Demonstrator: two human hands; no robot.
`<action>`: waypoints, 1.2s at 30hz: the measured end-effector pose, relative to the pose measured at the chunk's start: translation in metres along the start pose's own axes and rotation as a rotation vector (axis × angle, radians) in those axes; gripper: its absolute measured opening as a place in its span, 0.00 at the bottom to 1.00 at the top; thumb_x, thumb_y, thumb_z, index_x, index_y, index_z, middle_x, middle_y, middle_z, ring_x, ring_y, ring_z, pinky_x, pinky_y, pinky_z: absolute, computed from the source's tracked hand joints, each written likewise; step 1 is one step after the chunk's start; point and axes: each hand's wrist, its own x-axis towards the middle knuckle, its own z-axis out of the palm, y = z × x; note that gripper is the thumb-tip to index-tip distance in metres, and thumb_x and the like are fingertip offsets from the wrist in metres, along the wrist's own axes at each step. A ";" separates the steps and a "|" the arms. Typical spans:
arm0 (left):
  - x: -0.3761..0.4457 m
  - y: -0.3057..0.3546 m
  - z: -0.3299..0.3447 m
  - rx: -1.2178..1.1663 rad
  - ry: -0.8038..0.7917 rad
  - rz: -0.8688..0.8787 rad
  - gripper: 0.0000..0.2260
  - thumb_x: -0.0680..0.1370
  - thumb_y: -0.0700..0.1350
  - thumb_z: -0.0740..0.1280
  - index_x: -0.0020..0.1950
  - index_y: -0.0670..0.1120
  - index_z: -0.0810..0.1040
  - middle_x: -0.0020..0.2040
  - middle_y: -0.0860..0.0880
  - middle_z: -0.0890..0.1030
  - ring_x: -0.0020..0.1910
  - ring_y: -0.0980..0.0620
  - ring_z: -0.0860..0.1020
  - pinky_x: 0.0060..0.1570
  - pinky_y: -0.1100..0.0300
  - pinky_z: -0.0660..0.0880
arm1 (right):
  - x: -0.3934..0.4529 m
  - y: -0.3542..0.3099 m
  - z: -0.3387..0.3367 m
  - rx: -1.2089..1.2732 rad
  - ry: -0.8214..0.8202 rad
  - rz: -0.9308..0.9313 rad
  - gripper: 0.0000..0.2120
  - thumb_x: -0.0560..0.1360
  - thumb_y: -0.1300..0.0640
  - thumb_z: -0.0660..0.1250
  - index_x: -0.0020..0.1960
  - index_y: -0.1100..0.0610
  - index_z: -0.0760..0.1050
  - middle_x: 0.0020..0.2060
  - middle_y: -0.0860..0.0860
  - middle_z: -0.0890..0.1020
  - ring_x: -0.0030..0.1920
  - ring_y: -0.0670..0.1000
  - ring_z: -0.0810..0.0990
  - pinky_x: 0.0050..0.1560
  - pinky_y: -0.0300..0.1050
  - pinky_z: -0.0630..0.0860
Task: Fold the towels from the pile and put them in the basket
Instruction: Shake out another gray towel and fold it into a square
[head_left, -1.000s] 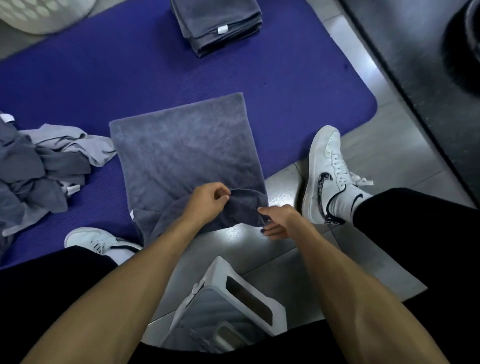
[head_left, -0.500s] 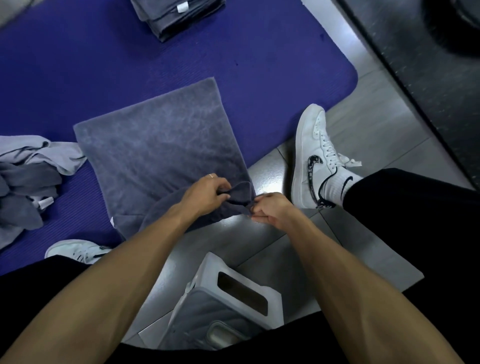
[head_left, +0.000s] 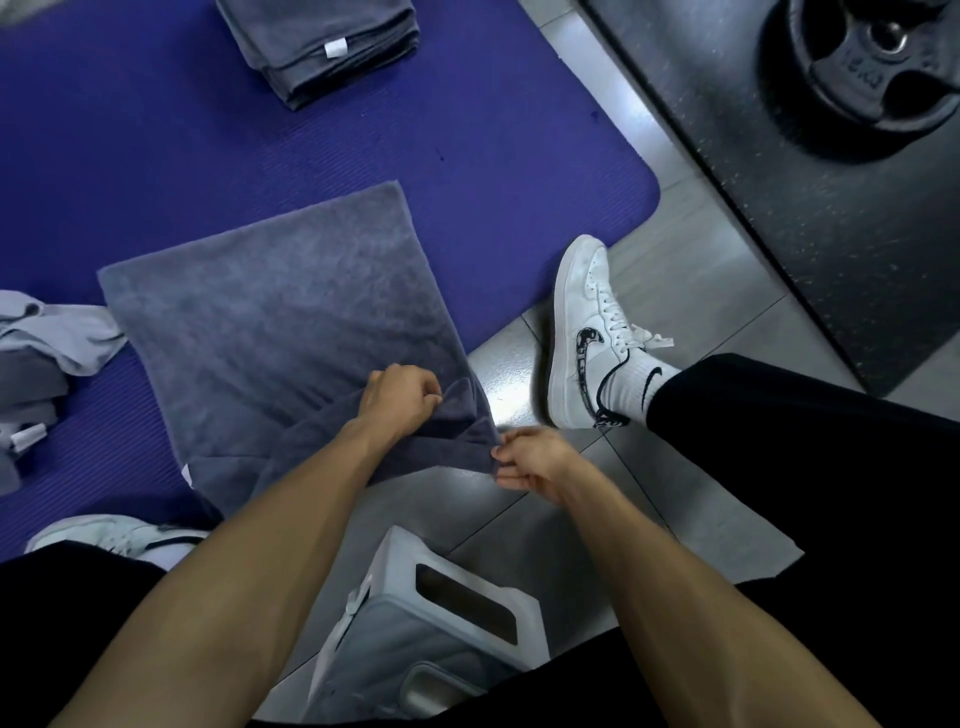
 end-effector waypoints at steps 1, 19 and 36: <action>-0.001 -0.005 -0.001 -0.045 -0.016 -0.019 0.05 0.77 0.47 0.69 0.52 0.52 0.82 0.52 0.51 0.83 0.54 0.48 0.79 0.61 0.50 0.72 | -0.002 -0.003 0.001 0.007 -0.016 -0.001 0.07 0.80 0.68 0.62 0.48 0.57 0.72 0.46 0.57 0.83 0.40 0.54 0.84 0.41 0.47 0.83; -0.035 -0.018 -0.043 -0.456 -0.121 0.223 0.12 0.79 0.43 0.64 0.56 0.54 0.84 0.47 0.50 0.86 0.47 0.51 0.84 0.52 0.53 0.79 | -0.017 -0.023 -0.008 0.204 -0.076 -0.006 0.05 0.77 0.69 0.66 0.52 0.64 0.77 0.39 0.57 0.86 0.38 0.52 0.87 0.36 0.43 0.82; -0.058 0.000 -0.014 -0.585 -0.104 0.232 0.12 0.79 0.34 0.65 0.59 0.42 0.83 0.55 0.51 0.84 0.54 0.62 0.81 0.58 0.67 0.74 | -0.014 -0.040 -0.001 0.127 -0.219 -0.019 0.06 0.79 0.65 0.64 0.47 0.59 0.79 0.41 0.56 0.86 0.41 0.52 0.86 0.45 0.44 0.82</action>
